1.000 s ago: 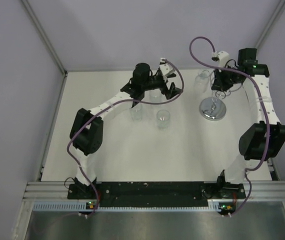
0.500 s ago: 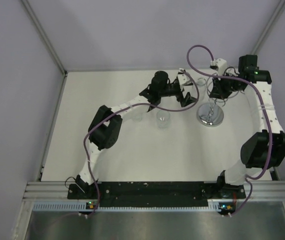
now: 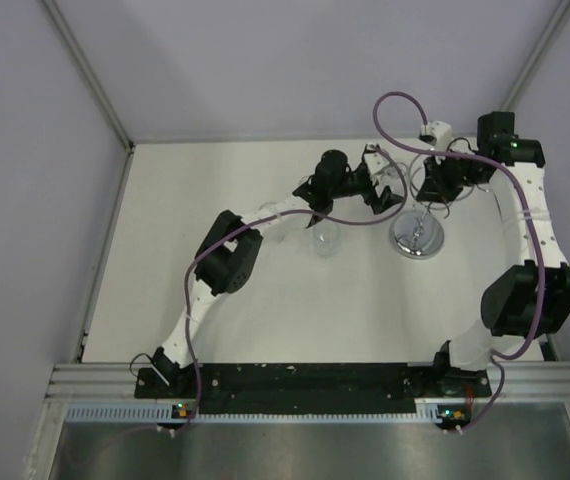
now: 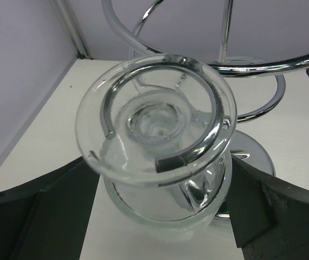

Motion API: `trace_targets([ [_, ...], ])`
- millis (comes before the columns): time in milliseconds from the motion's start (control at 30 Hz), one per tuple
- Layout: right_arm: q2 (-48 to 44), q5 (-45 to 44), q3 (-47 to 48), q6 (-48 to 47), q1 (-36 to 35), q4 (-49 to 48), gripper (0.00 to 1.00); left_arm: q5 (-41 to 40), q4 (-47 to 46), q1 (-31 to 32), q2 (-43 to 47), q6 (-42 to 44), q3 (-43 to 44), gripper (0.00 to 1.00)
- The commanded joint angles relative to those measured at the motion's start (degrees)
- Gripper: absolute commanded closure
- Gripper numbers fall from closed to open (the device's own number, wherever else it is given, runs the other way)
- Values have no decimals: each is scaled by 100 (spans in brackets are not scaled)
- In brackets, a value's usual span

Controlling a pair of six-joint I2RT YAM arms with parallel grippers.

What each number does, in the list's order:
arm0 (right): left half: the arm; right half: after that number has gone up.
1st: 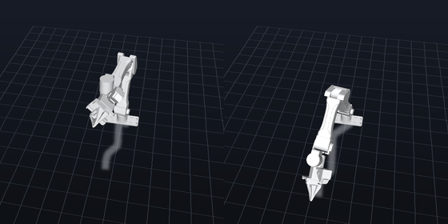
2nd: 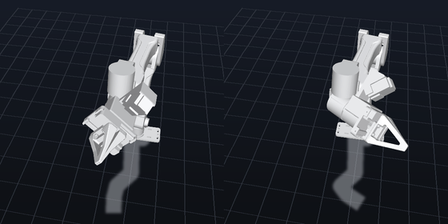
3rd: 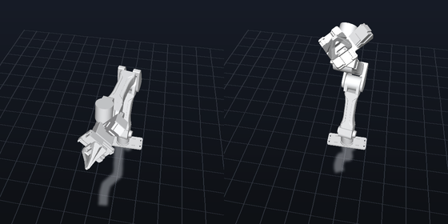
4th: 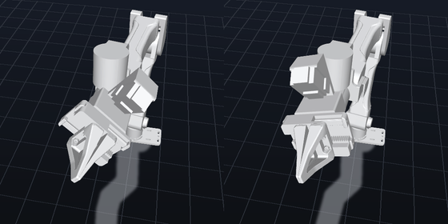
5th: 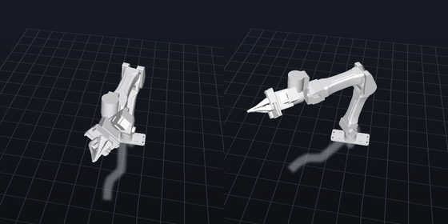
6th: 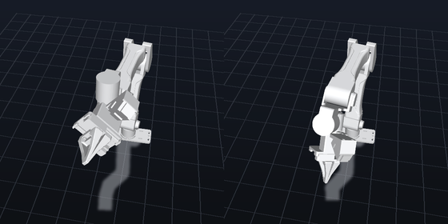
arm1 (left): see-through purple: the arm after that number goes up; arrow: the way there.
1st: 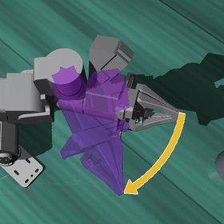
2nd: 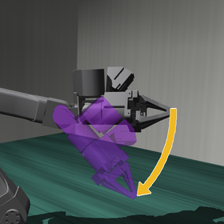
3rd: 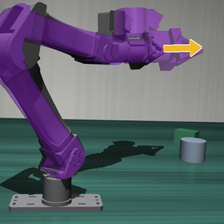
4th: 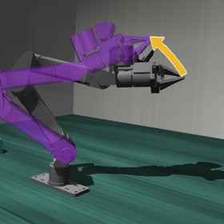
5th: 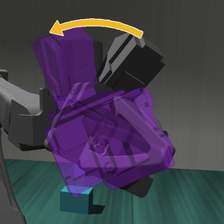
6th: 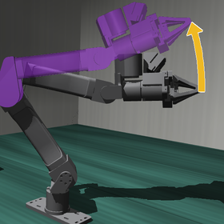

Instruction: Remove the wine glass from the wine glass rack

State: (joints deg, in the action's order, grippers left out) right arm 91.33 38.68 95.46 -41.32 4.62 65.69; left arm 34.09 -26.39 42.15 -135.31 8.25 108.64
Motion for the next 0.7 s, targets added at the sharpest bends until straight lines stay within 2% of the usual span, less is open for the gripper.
trace_targets([
  [0, -274, 720, 544, -166, -14, 49, 98, -34, -402, 127, 30, -87, 79, 9],
  [267, -247, 457, 588, -315, -23, 102, 97, -315, -384, 4, 267, -210, -1, 46],
  [400, -265, 255, 561, -350, -14, 93, 97, -236, -481, -14, 513, -210, -158, 85],
  [467, -291, 237, 500, -412, -32, 84, 97, -201, -560, -14, 680, -210, -369, 100],
  [667, -458, -219, 184, -140, -119, -511, 100, -297, -832, -58, 1286, -297, -1151, 100],
])
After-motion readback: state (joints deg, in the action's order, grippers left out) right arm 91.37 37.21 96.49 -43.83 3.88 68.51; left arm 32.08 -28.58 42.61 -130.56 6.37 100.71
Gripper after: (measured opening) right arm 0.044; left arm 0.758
